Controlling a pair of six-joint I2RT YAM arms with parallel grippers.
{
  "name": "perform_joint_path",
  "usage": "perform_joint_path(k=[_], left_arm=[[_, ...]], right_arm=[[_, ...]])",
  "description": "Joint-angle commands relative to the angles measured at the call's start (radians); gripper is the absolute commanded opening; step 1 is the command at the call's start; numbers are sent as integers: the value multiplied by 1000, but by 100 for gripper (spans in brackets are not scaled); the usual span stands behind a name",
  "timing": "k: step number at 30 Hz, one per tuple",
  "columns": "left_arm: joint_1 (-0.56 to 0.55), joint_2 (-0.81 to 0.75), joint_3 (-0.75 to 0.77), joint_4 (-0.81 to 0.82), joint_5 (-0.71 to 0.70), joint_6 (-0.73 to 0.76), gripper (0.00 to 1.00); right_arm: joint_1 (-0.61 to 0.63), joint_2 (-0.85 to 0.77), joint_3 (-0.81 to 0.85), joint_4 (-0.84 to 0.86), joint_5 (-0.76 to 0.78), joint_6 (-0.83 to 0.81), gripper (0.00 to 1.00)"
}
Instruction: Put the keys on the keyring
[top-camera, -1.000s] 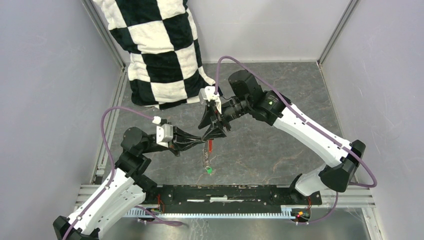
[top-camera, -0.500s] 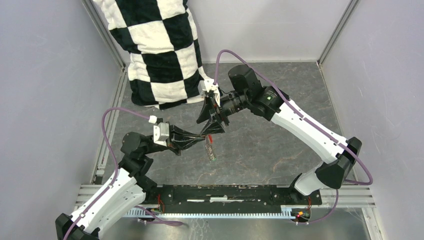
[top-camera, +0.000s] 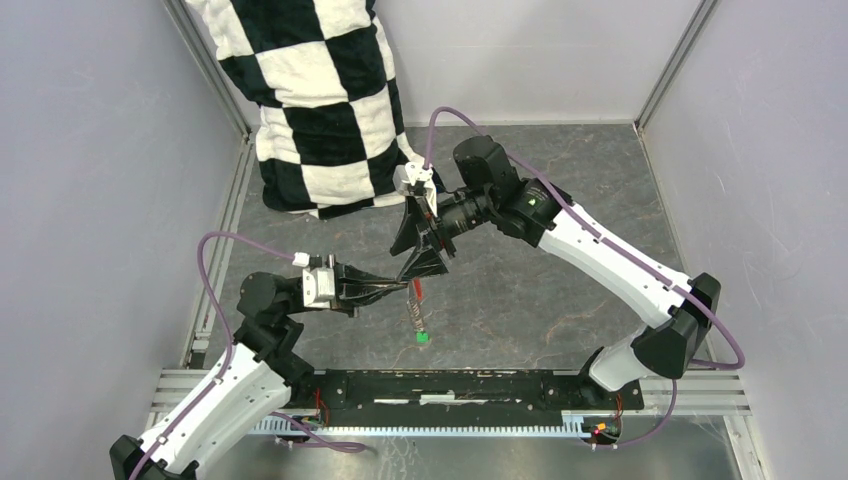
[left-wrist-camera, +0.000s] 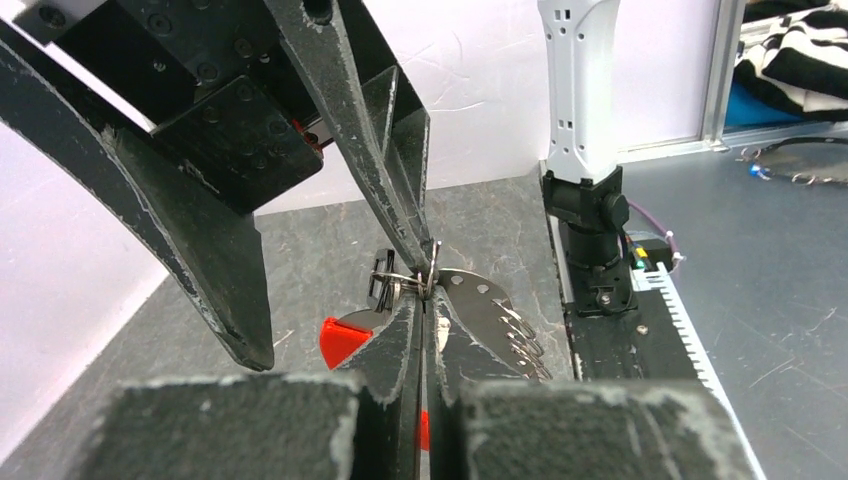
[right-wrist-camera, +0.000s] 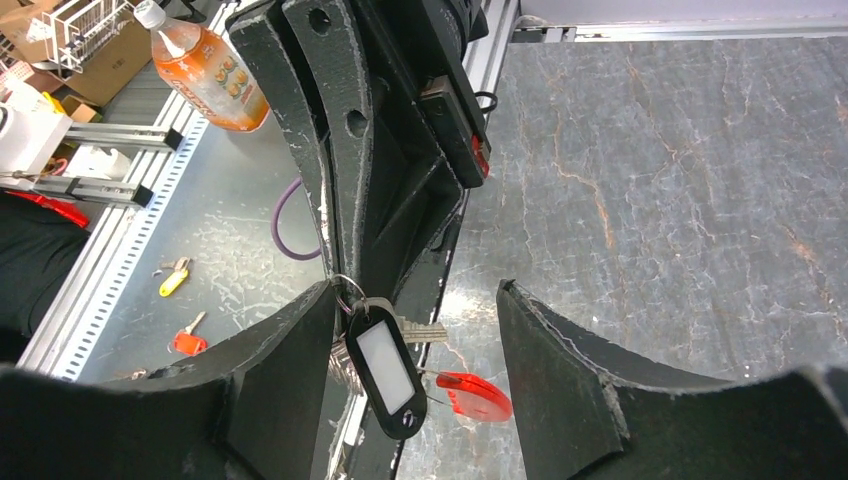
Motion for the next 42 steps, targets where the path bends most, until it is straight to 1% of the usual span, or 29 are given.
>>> perform_joint_path(k=[1,5,10,15,24,33,37,42], left_arm=[[-14,-36,13,57,50,134,2],[-12,-52,8,27,53,200,2],[-13,-61,5,21,50,236,2],[-13,-62,7,14,56,252,2],[-13,-64,10,-6,63,257,2],[-13,-61,14,-25,52,255,2],[-14,-56,17,-25,24,232,2],[-14,-32,27,-38,-43,158,2]], right_arm=[[-12,-13,-25,47,66,30,66],[-12,-30,-55,110,55,77,65],[-21,-45,-99,161,49,117,66],[-31,-67,-131,251,40,194,66],[-40,-70,-120,319,30,239,67],[-40,-82,-122,325,23,239,67],[-42,-97,-118,314,31,220,68],[-46,-147,-90,240,67,87,71]])
